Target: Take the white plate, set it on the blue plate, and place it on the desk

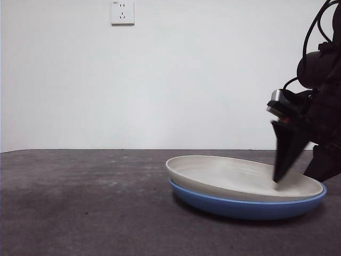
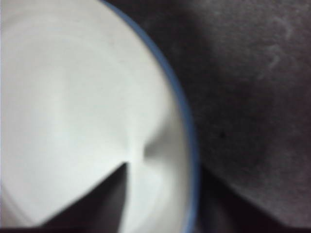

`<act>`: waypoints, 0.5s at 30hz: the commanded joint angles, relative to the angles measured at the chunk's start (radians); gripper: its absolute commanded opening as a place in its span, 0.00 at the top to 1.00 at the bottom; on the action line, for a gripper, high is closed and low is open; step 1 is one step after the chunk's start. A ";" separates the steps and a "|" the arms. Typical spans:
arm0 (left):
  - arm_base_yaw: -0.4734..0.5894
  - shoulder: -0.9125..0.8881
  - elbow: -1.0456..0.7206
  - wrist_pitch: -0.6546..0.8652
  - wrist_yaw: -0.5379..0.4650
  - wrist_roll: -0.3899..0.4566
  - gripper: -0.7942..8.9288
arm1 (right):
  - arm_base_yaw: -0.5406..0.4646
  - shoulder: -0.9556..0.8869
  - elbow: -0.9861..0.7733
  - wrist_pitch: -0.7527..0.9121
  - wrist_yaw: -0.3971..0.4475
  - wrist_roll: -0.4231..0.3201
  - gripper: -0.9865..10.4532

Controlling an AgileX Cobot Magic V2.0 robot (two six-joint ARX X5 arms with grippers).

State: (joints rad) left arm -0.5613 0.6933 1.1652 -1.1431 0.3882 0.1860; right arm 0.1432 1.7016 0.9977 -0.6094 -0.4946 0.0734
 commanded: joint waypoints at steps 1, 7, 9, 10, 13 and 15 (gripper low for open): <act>-0.008 0.005 0.010 0.012 -0.003 0.001 0.27 | 0.003 0.017 0.015 0.004 0.013 -0.013 0.91; -0.008 0.005 0.010 0.014 -0.003 -0.039 0.27 | -0.003 0.016 0.042 -0.028 0.039 -0.002 0.91; -0.008 0.005 0.010 0.014 -0.003 -0.042 0.27 | -0.003 0.015 0.074 -0.059 0.039 -0.002 0.91; -0.008 0.005 0.010 0.014 -0.003 -0.042 0.27 | -0.003 0.014 0.093 -0.075 0.039 -0.002 0.91; -0.008 0.005 0.010 0.014 -0.003 -0.042 0.27 | 0.011 0.010 0.162 -0.126 0.038 0.002 0.91; -0.008 0.005 0.010 0.014 -0.003 -0.042 0.27 | 0.032 0.010 0.212 -0.159 0.038 0.018 0.91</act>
State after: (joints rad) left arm -0.5613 0.6933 1.1652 -1.1404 0.3882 0.1474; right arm 0.1661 1.7016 1.1755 -0.7670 -0.4465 0.0776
